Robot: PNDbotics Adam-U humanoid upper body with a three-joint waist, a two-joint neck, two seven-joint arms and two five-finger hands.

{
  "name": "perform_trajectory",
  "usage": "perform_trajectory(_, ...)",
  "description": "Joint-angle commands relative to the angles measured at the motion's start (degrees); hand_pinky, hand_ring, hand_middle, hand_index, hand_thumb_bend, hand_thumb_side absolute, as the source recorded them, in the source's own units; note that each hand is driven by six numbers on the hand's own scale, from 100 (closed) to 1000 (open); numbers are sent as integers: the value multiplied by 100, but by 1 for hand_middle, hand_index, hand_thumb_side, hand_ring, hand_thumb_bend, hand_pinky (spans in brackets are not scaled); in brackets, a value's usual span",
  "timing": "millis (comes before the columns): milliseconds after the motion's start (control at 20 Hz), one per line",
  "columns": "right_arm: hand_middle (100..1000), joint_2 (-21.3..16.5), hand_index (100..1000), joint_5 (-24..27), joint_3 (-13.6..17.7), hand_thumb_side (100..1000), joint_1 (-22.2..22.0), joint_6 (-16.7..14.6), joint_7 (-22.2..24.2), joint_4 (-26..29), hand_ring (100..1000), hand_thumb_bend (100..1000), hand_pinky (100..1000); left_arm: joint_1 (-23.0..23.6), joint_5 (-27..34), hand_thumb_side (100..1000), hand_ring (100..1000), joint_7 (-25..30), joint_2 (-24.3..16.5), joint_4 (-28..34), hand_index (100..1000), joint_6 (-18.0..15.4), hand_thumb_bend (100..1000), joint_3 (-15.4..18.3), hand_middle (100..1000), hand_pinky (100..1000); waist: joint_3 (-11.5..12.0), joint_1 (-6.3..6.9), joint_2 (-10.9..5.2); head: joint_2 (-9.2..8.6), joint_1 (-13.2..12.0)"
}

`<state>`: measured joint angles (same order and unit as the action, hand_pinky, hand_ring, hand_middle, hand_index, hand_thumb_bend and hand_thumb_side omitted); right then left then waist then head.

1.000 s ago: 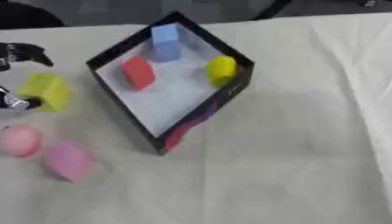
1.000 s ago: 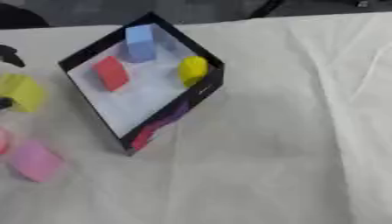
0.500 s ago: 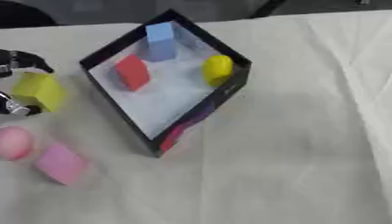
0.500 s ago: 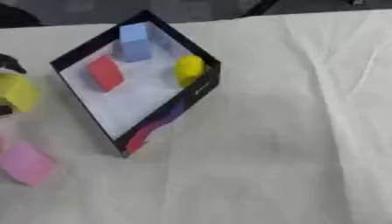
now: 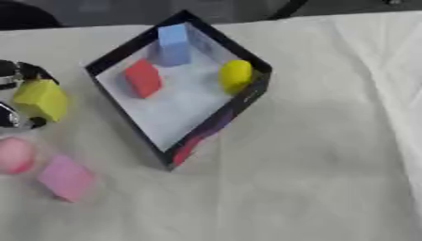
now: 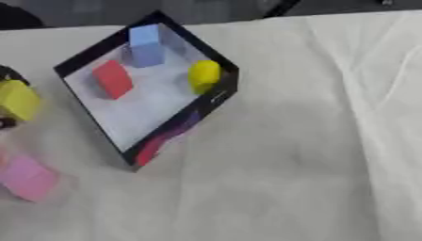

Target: Pick up objects on the table and place them in the box.

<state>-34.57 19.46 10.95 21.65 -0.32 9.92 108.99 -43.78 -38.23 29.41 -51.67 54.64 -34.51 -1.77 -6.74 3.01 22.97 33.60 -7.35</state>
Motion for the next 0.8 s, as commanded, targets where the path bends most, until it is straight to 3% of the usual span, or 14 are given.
perform_trajectory(50, 600, -88, 830, -39, 85, 508, 27, -6, -23, 61, 603, 100, 909, -48, 168, 189, 701, 1315, -149, -59, 866, -1305, 342, 107, 748, 785, -1, 3, -9, -73, -16)
perform_trajectory(400, 600, -78, 829, -71, 86, 507, -33, 8, 1, 34, 603, 100, 909, -81, 617, 197, 691, 1254, -182, 106, 786, -1205, 213, 48, 676, 756, 50, -18, -72, -13, -4)
perform_trajectory(800, 601, -90, 830, -47, 93, 509, -140, 30, 21, -2, 604, 100, 910, -208, 1049, 173, 617, 637, -297, 997, 691, -946, 214, 123, 579, 680, 223, -54, -277, 232, 149)
